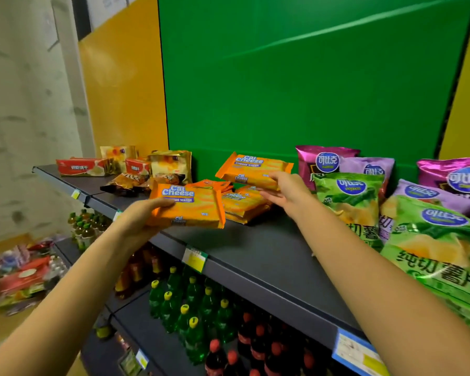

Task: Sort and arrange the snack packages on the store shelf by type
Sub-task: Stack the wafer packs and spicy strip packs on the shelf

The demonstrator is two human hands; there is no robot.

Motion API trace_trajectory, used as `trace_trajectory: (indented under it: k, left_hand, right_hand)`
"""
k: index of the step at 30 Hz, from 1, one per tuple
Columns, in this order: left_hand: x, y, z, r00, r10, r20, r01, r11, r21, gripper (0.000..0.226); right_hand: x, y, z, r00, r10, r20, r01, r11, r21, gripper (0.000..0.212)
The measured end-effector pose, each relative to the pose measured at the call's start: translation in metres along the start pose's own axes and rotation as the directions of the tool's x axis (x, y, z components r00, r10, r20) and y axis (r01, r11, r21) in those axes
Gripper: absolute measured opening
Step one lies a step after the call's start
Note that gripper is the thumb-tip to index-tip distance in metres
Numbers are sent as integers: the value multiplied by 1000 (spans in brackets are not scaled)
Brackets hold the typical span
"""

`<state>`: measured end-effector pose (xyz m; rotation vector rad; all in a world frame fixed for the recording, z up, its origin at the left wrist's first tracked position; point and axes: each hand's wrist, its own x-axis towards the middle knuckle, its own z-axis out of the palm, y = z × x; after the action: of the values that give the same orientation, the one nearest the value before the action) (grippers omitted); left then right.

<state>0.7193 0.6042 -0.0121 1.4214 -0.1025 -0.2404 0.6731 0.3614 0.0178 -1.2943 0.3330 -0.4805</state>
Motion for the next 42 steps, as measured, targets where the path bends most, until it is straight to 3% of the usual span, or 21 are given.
trace_trajectory:
  k: [8,15,18,22,25,28,32,35,37,40,42]
  left_hand:
    - [80,6,28,985,35,169,-44,998,53,3]
    - [150,-1,60,926,-64,373,50,998,47,9]
    - [177,-3,70,909,-20,417,-69,978,197,14]
    - [203,-11,73,889,82,451,-319,818,479,22]
    - [213,-16,71,868,173,465,-457,645,613,58]
    - [220,-18,69,827,231,512,-547,541,639,48]
    - [231,-21,70,809,163,565,-531,617,582,32]
    - [239,-22,68,809,94,580,-388,826,408,41]
    - [245,-21,66,803,10,595,-220,934,281,53]
    - [259,-18,71,732,-107,672,-47,977,207,70]
    - [264,-17,76,691,-153,707,-5,976,216,39]
  right_hand:
    - [57,9,9,998,-5,-56,4,1000,-7,36]
    - [90,13,8,990,-14,-137,16,1000,9,23]
    - [103,14,12,979,-14,-204,12,1000,-15,27]
    - [120,23,20,954,-5,-299,-8,999,-41,27]
    - [133,31,24,909,-59,-412,-23,981,-192,31]
    - [142,37,27,879,-112,-464,-29,958,-286,13]
    - [156,48,29,867,-112,-485,-90,923,-373,40]
    - [173,64,14,855,-120,-505,-164,860,-483,77]
    - [189,76,-13,844,-128,-520,-203,822,-532,89]
    - [141,55,15,827,-106,-552,-190,872,-451,75]
    - [116,54,28,859,-26,-512,-147,944,-295,48]
